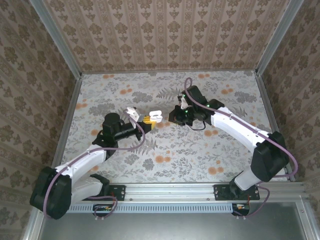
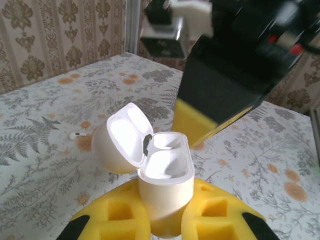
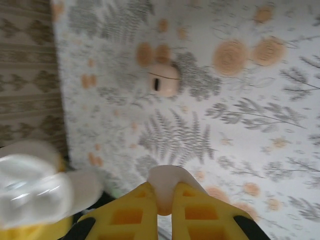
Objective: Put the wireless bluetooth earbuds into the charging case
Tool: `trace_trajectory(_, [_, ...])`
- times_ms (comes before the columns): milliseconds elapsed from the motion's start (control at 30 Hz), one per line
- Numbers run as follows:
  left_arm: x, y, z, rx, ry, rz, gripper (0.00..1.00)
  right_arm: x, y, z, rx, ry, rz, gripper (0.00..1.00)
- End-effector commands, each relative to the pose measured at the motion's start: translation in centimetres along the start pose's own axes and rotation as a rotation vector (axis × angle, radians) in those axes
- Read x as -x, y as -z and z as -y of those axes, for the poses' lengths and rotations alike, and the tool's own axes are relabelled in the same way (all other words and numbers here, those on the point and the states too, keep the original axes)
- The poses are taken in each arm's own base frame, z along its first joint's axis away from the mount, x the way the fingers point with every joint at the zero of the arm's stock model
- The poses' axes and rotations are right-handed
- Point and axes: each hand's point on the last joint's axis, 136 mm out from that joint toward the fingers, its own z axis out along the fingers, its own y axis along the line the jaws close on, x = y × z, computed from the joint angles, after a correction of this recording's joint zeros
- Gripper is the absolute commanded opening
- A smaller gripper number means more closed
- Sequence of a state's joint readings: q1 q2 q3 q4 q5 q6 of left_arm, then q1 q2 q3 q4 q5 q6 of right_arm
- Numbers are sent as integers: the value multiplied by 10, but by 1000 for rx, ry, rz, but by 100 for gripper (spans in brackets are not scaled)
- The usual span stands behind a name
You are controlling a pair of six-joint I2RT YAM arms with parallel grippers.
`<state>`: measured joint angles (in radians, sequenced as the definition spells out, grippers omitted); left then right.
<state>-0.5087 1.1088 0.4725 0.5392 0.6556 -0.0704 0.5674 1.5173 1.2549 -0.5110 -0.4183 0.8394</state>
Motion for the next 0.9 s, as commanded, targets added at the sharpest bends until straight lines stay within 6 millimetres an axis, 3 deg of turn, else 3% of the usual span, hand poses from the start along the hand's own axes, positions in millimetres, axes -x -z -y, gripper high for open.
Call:
trace_trajectory(0, [24, -1, -5, 13, -63, 89, 0, 11, 35, -51, 177, -6, 64, 10])
trace_trajectory(167, [25, -4, -17, 75, -68, 110, 0, 18, 49, -71, 268, -43, 116, 10])
trace_trajectory(333, [30, -4, -21, 120, -75, 173, 0, 20, 49, -99, 382, -76, 122, 10])
trace_trajectory(500, [37, -5, -12, 110, -101, 199, 0, 18, 42, -130, 469, -52, 120, 10])
trace_trajectory(867, [64, 3, -3, 114, -100, 279, 0, 22, 46, -141, 549, -50, 182, 10])
